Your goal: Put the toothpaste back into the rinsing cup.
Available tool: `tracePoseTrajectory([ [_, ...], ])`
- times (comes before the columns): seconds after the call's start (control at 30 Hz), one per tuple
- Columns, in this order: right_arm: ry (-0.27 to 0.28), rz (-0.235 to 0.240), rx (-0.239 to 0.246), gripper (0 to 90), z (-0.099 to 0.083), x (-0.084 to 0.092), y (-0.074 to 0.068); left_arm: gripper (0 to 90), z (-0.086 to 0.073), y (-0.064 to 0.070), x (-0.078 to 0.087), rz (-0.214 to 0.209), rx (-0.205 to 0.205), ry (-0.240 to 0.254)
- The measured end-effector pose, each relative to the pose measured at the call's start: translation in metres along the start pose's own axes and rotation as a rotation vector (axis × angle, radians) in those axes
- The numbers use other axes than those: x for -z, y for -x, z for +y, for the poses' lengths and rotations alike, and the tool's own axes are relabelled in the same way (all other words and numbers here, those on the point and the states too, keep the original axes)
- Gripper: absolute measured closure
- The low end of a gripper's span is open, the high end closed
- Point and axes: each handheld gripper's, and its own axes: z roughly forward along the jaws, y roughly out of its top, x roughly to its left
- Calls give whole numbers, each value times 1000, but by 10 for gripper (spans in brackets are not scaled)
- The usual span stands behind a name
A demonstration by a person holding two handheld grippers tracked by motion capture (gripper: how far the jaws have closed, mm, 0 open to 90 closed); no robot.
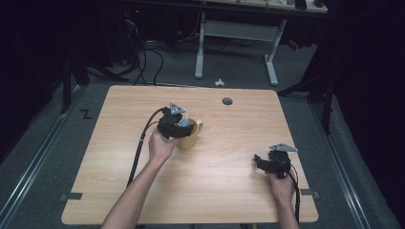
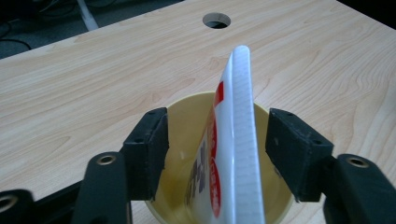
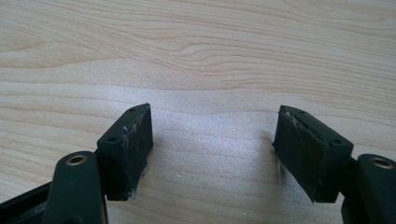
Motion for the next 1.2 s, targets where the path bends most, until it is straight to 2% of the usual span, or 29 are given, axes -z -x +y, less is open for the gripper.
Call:
tracePoseTrajectory([
  [0.17, 0, 0, 0, 283, 0, 0, 0, 341, 0, -1, 5, -10, 2, 8],
  [0.67, -1, 0, 0, 283, 0, 0, 0, 290, -2, -6, 21, -27, 12, 28],
  [0.9, -1, 0, 0, 283, 0, 0, 0, 287, -7, -8, 29, -33, 35, 57],
  [1.2, -1, -1, 0, 283, 0, 0, 0, 285, -11, -9, 36, -32, 34, 67],
])
